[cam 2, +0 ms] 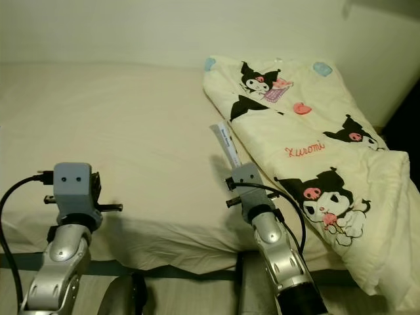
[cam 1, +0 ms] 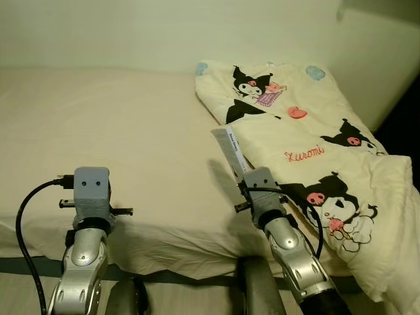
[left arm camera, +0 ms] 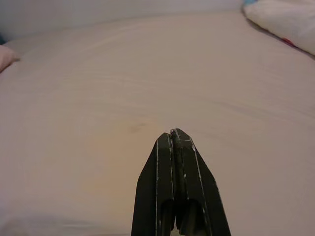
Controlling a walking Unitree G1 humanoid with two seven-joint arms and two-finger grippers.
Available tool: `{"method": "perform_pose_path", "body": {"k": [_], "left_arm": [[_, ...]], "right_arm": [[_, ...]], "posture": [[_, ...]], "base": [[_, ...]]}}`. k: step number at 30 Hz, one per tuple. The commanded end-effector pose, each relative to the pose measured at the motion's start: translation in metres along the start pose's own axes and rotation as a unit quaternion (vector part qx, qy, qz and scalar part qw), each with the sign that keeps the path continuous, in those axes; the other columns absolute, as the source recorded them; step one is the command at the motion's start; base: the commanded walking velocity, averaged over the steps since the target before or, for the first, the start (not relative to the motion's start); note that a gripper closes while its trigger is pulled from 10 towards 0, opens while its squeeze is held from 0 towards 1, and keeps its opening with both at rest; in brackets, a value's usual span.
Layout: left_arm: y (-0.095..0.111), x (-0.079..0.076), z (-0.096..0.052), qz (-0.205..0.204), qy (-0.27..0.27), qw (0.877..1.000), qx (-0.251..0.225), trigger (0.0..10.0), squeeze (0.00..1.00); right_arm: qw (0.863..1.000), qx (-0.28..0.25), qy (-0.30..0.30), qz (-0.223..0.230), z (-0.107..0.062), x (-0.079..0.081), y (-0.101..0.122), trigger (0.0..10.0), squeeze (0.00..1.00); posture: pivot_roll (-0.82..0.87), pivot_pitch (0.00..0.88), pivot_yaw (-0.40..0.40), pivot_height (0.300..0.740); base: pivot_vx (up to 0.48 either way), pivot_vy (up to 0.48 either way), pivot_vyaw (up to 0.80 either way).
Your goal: Clean up the room
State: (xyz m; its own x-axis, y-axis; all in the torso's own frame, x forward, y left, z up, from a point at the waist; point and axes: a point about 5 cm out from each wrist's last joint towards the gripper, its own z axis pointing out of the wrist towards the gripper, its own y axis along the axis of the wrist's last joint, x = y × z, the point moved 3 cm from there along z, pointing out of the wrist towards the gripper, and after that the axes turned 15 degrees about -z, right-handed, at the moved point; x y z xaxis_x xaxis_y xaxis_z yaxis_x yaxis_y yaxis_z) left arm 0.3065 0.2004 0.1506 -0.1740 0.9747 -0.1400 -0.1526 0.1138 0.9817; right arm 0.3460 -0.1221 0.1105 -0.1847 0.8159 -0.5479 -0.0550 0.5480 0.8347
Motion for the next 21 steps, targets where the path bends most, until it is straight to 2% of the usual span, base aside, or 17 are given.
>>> {"method": "perform_pose_path", "body": {"k": [1,5,11,21], "left_arm": [[-0.007,-0.008,-0.003,-0.002,-0.020,1.000,0.014,10.0,0.00],[-0.008,-0.018,-0.006,-0.009,-0.045,0.999,0.011,10.0,0.00],[-0.011,-0.029,-0.007,-0.020,-0.072,0.997,0.010,10.0,0.00],[-0.009,-0.036,-0.008,-0.022,-0.091,0.996,0.001,10.0,0.00]], "right_arm": [[1.000,-0.017,-0.011,0.006,-0.001,-0.001,0.005,10.0,0.00],[1.000,-0.005,-0.019,0.023,-0.003,0.000,0.000,10.0,0.00],[0.999,-0.005,-0.026,0.024,-0.005,-0.003,0.004,10.0,0.00],[0.999,-0.005,-0.036,0.020,-0.008,-0.008,0.002,10.0,0.00]], "posture": [[-0.03,0.110,0.010,0.580],[-0.03,0.109,0.008,0.595],[-0.03,0.108,0.016,0.623],[-0.04,0.104,0.023,0.660]], "base": [[0.000,0.000,0.00],[0.000,0.000,0.00],[0.000,0.000,0.00],[0.000,0.000,0.00]]}}
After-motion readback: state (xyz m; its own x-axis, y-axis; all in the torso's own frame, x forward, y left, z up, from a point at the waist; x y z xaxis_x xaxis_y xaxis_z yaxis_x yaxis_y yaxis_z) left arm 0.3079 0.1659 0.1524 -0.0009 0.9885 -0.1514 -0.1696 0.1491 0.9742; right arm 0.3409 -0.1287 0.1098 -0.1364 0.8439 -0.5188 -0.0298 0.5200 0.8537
